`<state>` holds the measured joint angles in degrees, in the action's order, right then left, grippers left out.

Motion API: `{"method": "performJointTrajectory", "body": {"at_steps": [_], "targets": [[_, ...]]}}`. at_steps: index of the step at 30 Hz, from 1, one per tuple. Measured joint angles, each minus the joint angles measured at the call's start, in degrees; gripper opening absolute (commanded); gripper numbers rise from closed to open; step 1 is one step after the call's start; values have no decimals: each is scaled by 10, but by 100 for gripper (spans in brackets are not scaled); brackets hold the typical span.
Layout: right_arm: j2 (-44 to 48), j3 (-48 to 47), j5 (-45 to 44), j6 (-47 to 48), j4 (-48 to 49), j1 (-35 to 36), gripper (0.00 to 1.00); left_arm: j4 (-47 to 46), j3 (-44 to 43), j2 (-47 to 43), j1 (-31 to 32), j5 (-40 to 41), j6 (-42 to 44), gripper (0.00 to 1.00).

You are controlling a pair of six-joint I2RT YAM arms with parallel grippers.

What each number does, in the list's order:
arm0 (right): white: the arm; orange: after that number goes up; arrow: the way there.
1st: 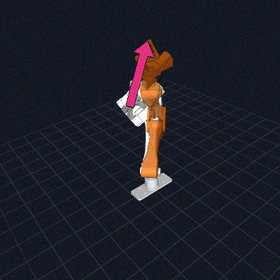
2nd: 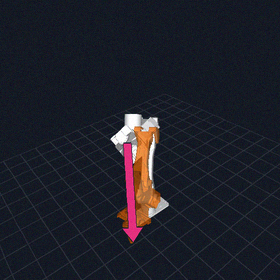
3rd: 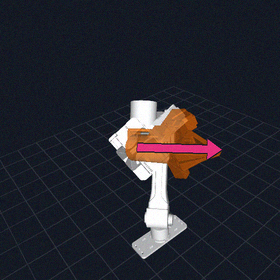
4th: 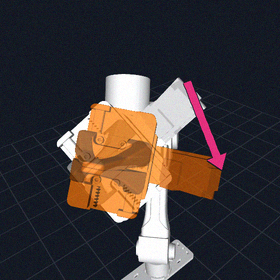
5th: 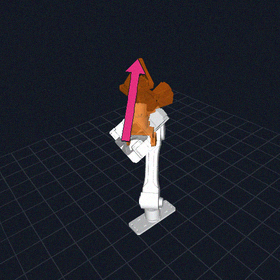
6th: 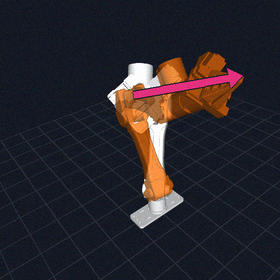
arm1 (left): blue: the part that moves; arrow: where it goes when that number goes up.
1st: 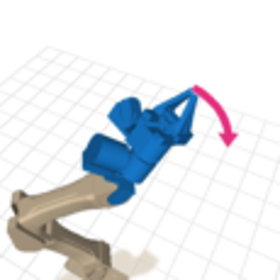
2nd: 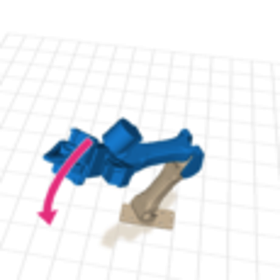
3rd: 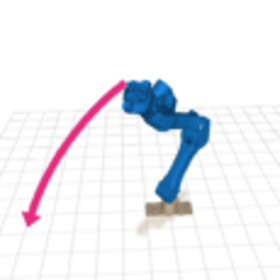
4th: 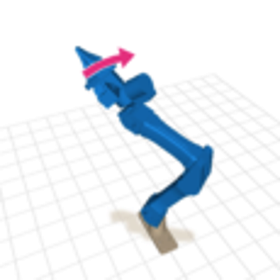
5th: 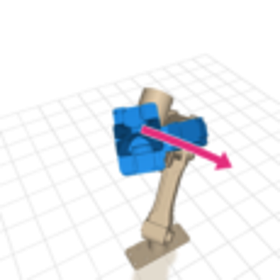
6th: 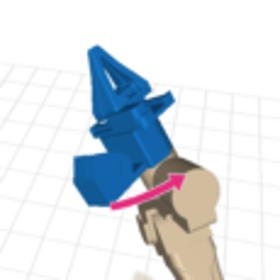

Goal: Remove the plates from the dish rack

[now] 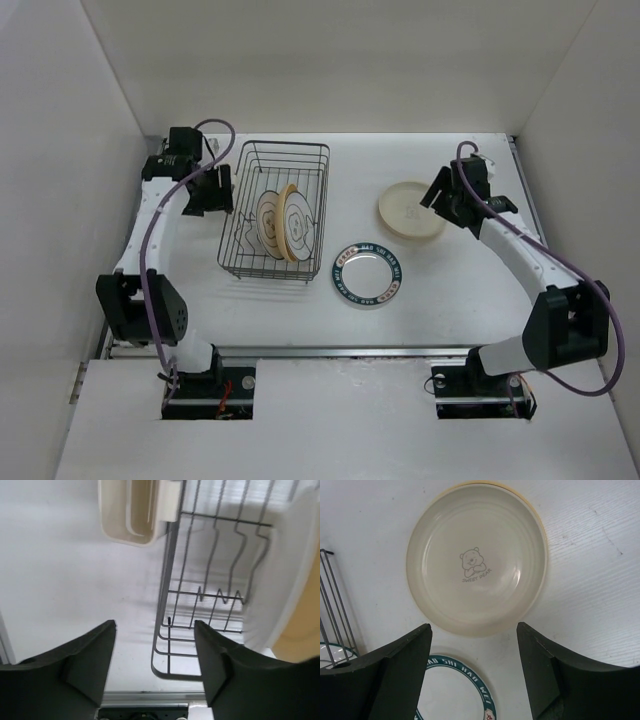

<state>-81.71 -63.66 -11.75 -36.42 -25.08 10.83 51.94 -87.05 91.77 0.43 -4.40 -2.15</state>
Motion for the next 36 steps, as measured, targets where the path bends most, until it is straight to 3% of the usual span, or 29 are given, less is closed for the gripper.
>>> {"method": "performJointTrajectory", "body": {"at_steps": [1,3,10,15,24,25,26,27,30,36], "targets": [[4,0,0,2,0,1,75,-2,-5,-16,5,2,4,69],[7,0,1,7,1,2,75,-3,-26,-39,28,4,16,74],[7,0,12,11,0,7,75,27,-169,22,105,-14,56,75],[17,3,23,10,0,9,75,49,-170,101,114,-4,67,62],[87,36,29,8,-2,9,74,67,-173,153,150,25,73,53],[96,40,30,8,-2,9,74,68,-175,153,153,25,73,49],[103,45,30,8,-3,9,74,71,-177,155,154,25,73,31],[110,49,30,7,-5,9,74,76,-181,159,155,24,72,21],[133,57,31,6,-11,9,74,84,-191,171,156,22,72,1],[187,64,28,2,-35,9,74,112,-228,172,156,30,53,0]]}}
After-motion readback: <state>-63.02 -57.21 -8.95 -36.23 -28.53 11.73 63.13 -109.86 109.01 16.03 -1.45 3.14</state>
